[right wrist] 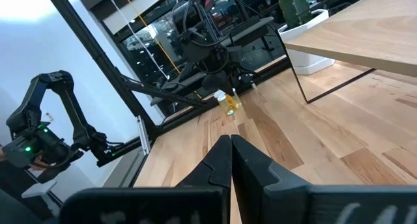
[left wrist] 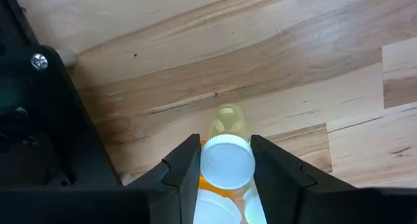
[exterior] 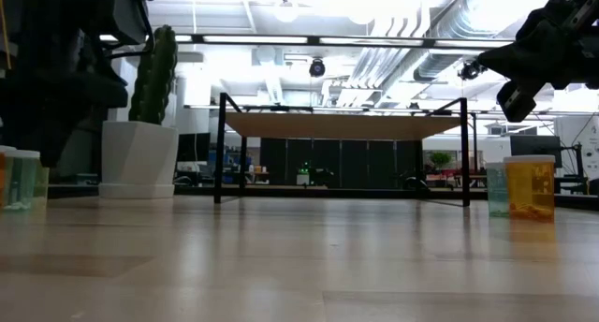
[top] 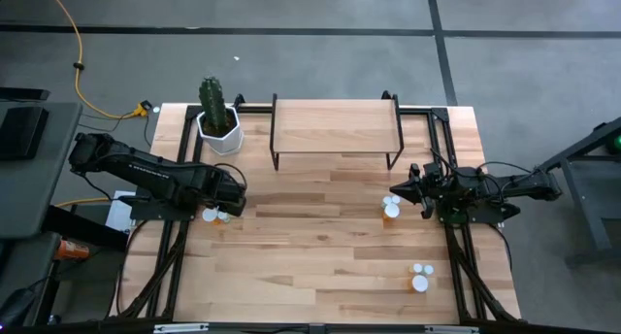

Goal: Pick and place medicine bottles onto shelf by color
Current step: Put the top left yellow pill bottle on the shelf

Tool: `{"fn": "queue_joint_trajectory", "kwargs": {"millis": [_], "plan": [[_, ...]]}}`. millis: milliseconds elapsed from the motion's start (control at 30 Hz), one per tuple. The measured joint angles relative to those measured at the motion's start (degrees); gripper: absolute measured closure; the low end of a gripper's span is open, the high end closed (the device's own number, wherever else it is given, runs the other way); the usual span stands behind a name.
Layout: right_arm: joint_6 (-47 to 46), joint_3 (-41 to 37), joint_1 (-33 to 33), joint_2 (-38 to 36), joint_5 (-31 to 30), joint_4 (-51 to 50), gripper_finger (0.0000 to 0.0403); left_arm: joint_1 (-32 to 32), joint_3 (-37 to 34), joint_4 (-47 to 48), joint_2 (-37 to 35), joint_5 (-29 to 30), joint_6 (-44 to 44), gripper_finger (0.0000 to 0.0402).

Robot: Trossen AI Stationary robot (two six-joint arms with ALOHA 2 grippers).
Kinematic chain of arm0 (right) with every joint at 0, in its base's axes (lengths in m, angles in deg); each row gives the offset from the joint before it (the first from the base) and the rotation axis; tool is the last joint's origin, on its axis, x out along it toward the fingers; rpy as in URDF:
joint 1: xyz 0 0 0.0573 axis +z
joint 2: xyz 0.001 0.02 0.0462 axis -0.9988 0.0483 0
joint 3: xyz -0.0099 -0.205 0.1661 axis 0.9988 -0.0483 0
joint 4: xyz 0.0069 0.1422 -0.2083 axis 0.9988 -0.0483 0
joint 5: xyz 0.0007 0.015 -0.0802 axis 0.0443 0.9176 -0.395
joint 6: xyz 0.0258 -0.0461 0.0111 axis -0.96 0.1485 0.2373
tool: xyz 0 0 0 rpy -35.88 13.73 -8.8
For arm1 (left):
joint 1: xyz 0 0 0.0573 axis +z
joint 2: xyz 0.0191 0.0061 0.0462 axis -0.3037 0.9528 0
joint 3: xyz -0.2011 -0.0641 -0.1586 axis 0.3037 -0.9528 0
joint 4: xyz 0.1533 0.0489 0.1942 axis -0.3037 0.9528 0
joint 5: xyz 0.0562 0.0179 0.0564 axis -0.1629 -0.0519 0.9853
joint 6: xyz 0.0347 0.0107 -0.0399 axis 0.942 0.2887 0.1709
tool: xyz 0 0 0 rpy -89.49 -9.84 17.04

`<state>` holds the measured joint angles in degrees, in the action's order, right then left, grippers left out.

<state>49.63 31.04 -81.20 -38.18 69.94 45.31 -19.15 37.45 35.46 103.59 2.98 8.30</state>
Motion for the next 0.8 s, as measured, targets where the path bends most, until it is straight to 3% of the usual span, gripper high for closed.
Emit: {"fn": "queue_joint_trajectory", "kwargs": {"millis": [367, 800], "plan": [[0.0, 0.0, -0.01, 0.0, -0.09, 0.0, 0.0402, 2.67, 5.26, 5.8, 0.0, 0.12, 4.85, 0.0285], [0.0, 0.0, -0.02, 0.0, -0.26, 0.0, 0.0402, 9.85, 25.81, 13.05, -0.02, 1.07, 23.85, 0.0285]]}}
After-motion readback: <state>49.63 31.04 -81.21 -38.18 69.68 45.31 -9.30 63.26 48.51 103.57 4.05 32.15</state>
